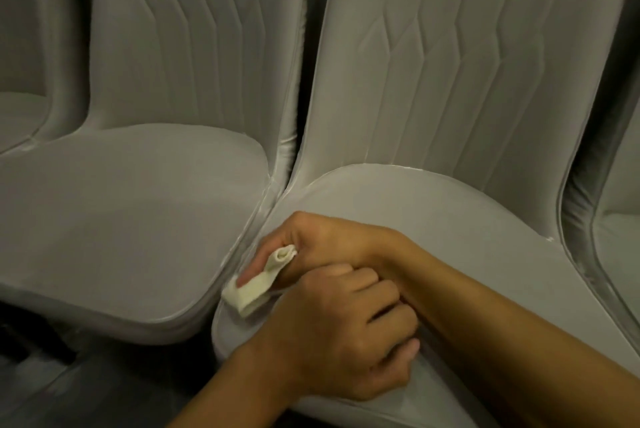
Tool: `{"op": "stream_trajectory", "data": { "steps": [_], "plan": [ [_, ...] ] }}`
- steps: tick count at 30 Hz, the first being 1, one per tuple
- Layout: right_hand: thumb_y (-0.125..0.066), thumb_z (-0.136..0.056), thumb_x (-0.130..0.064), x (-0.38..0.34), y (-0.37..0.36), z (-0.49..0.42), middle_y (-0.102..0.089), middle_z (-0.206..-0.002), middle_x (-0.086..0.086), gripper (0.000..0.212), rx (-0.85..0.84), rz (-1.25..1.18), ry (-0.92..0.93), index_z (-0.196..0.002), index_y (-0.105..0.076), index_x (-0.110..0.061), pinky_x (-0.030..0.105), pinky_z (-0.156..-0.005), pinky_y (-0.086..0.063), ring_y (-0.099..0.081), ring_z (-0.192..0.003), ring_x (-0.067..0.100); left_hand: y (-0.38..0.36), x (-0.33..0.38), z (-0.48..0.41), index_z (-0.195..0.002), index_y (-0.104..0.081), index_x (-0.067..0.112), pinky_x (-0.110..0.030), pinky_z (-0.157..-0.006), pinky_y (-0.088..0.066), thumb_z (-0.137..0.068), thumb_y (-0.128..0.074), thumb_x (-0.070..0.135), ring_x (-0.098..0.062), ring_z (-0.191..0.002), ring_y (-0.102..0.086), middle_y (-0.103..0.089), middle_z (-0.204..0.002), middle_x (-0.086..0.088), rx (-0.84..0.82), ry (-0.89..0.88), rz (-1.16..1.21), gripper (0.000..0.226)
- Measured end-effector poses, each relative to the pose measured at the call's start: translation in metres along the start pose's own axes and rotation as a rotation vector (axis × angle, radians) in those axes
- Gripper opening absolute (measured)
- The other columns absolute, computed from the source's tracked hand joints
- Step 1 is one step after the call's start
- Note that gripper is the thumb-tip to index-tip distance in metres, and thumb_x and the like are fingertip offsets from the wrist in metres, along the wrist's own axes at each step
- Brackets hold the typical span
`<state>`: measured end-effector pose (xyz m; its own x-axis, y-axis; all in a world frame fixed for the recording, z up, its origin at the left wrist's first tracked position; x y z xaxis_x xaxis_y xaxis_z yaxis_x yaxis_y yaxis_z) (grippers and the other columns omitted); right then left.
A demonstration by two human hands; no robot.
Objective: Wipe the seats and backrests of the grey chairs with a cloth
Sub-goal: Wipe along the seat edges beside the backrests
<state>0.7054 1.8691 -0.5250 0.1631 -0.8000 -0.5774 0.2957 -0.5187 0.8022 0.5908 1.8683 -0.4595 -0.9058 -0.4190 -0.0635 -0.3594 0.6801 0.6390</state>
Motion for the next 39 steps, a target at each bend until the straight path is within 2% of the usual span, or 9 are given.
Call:
{"op": "stream_trajectory", "data": {
  "steps": [2, 3, 5, 6, 10, 16, 23, 33, 39],
  "plan": [
    [-0.059, -0.093, -0.001, 0.014, 0.03, 0.021, -0.05, -0.066, 0.01, 0.032, 0.278, 0.137, -0.207, -0.068, -0.04, -0.008, 0.046, -0.066, -0.053, -0.056, -0.062, 0.029, 0.004, 0.009, 0.002, -0.07, -0.064, 0.016, -0.033, -0.062, -0.027, -0.089, -0.063, 0.029, -0.02, -0.064, -0.042, -0.054, -0.069, -0.002, 0.032, -0.054, 0.02, 0.023],
    [-0.064, -0.093, -0.005, 0.011, 0.044, 0.016, -0.058, -0.07, 0.011, 0.025, 0.222, 0.184, -0.242, -0.071, -0.051, -0.003, 0.045, -0.067, -0.054, -0.06, -0.065, 0.032, 0.005, 0.011, 0.003, -0.07, -0.065, 0.016, -0.034, -0.062, -0.029, -0.088, -0.064, 0.028, -0.021, -0.064, -0.043, -0.055, -0.07, -0.003, 0.037, -0.061, 0.037, 0.022],
    [-0.07, -0.09, -0.008, -0.018, 0.056, 0.004, -0.074, -0.096, 0.004, 0.011, 0.072, 0.058, 0.297, -0.101, -0.074, -0.006, 0.043, -0.086, -0.055, -0.07, -0.091, 0.023, 0.003, 0.004, 0.003, -0.073, -0.066, 0.013, -0.038, -0.061, -0.034, -0.09, -0.063, 0.026, -0.023, -0.066, -0.045, -0.058, -0.074, -0.006, 0.007, -0.027, 0.054, 0.021],
    [-0.072, -0.089, -0.011, -0.006, 0.062, 0.0, -0.075, -0.103, 0.001, 0.019, -0.061, -0.06, 0.303, -0.108, -0.075, -0.011, 0.039, -0.092, -0.053, -0.069, -0.097, 0.018, 0.0, -0.003, 0.004, -0.077, -0.067, 0.013, -0.039, -0.062, -0.036, -0.09, -0.063, 0.026, -0.024, -0.069, -0.047, -0.059, -0.078, -0.006, -0.028, 0.015, 0.043, 0.019],
    [-0.07, -0.091, -0.026, 0.101, 0.141, -0.006, -0.072, -0.101, -0.002, 0.019, 0.474, 0.052, -0.065, -0.109, -0.074, -0.022, 0.027, -0.081, -0.05, -0.066, -0.09, 0.016, -0.02, -0.035, 0.012, -0.101, -0.07, 0.02, -0.039, -0.082, -0.045, -0.091, -0.061, 0.036, -0.019, -0.093, -0.056, -0.064, -0.105, 0.001, -0.236, 0.252, 0.047, 0.021],
    [-0.054, -0.088, -0.007, 0.222, 0.182, 0.026, -0.061, -0.104, 0.024, 0.024, 0.725, 0.277, -0.432, -0.107, -0.07, -0.006, 0.04, -0.086, -0.047, -0.057, -0.099, 0.042, -0.071, -0.08, -0.004, -0.145, -0.044, 0.034, -0.039, -0.119, -0.023, -0.094, -0.034, 0.057, -0.02, -0.137, -0.036, -0.041, -0.15, 0.002, -0.593, 0.542, 0.012, 0.057],
    [-0.056, -0.083, -0.005, 0.22, 0.184, -0.006, -0.067, -0.113, 0.02, 0.029, 0.671, 0.318, -0.324, -0.108, -0.072, -0.009, 0.038, -0.087, -0.049, -0.06, -0.108, 0.041, -0.176, -0.148, -0.054, -0.16, -0.021, 0.03, -0.049, -0.126, -0.005, -0.1, -0.029, 0.06, -0.025, -0.155, -0.01, -0.013, -0.169, -0.002, -0.822, 0.656, -0.033, 0.067],
    [-0.051, -0.081, 0.001, 0.179, 0.168, -0.106, -0.073, -0.108, 0.013, 0.041, 0.489, 0.176, -0.177, -0.109, -0.074, -0.018, 0.028, -0.085, -0.048, -0.063, -0.107, 0.032, -0.195, -0.156, -0.044, -0.15, -0.04, 0.031, -0.049, -0.117, -0.024, -0.086, -0.013, 0.074, -0.025, -0.139, -0.037, -0.043, -0.153, 0.0, -0.824, 0.645, -0.091, 0.082],
    [-0.052, -0.079, 0.004, 0.149, 0.145, -0.117, -0.071, -0.119, 0.004, 0.052, 0.34, 0.13, -0.011, -0.119, -0.072, -0.024, 0.026, -0.098, -0.047, -0.061, -0.117, 0.023, -0.192, -0.156, -0.042, -0.152, -0.039, 0.03, -0.048, -0.12, -0.021, -0.083, -0.01, 0.076, -0.022, -0.145, -0.031, -0.038, -0.158, -0.001, -0.809, 0.643, -0.084, 0.088]
  ]
}}
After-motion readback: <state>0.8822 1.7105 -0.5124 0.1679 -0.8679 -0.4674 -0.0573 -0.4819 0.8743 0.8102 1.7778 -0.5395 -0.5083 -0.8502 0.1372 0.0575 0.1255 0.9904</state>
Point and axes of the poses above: each hand's wrist, its own z-axis away from the middle knuckle, its own y-axis out of the back of the hand, x = y × z, the point moved 9 cm from there along -z, towards the middle knuckle
